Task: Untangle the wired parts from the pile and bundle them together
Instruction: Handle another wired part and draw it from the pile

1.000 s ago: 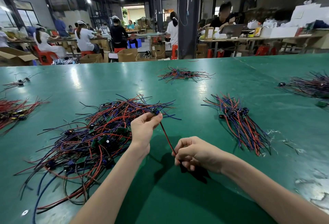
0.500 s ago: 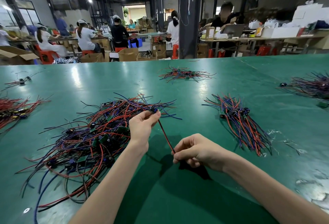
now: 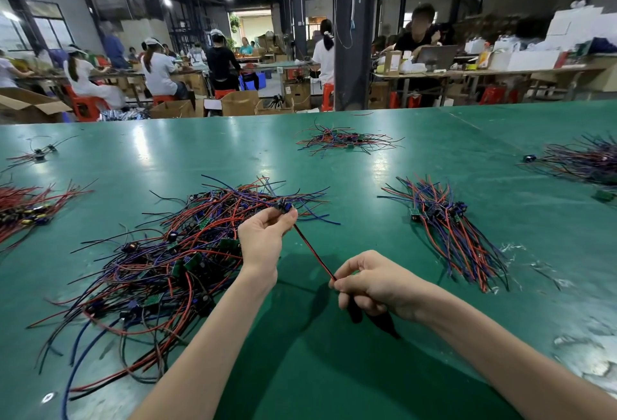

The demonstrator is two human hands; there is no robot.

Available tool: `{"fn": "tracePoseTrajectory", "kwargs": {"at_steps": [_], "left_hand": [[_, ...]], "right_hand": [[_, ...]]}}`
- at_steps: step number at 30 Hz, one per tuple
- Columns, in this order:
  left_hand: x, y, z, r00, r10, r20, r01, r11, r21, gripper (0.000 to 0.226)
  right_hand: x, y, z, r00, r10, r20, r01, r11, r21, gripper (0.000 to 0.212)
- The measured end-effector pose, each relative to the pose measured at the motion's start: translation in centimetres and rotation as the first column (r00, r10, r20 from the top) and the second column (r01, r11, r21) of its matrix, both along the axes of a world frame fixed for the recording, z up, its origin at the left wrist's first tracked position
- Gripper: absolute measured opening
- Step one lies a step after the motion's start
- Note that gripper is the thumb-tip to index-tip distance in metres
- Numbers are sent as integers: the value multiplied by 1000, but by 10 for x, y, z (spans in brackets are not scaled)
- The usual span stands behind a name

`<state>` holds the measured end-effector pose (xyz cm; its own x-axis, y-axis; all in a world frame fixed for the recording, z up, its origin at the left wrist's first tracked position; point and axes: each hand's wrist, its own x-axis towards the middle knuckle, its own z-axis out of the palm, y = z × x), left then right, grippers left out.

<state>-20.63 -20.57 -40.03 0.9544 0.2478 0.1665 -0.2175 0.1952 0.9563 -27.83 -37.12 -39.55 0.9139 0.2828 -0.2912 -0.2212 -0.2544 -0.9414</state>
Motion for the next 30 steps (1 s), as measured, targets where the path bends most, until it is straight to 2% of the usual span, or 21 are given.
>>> {"fn": "tracePoseTrajectory", "kwargs": {"at_steps": [3,8,16,20,24,27,30], "left_hand": [[1,0,1,1000,12,1,-12,1000,-2,13],[1,1,0,1000,24,16,-25,999,32,12],[0,-4,-8,990,95,106,-115,972,204,13],[6,0,-10,987,121,101,-137,977,162,16],[11,5,-12,989,140,50,-144,986,89,17],[13,6,-14,995,100,20,-101,992,81,15],[12,5,-16,999,29,-25,-26,993,115,12]], "right_hand": [[0,1,0,1000,-20,-2,20,999,40,11],[-5,2,4,997,66,36,-67,997,25,9],[0,-2,3,996,-7,-93,3,999,-53,12],[-7,5,2,994,87,62,-85,996,-33,11],[-14,16,0,956,117,270,-128,992,24,23],[-17,19,1,894,126,431,-143,990,7,31],[-18,19,1,858,131,496,-140,990,-19,32]]}}
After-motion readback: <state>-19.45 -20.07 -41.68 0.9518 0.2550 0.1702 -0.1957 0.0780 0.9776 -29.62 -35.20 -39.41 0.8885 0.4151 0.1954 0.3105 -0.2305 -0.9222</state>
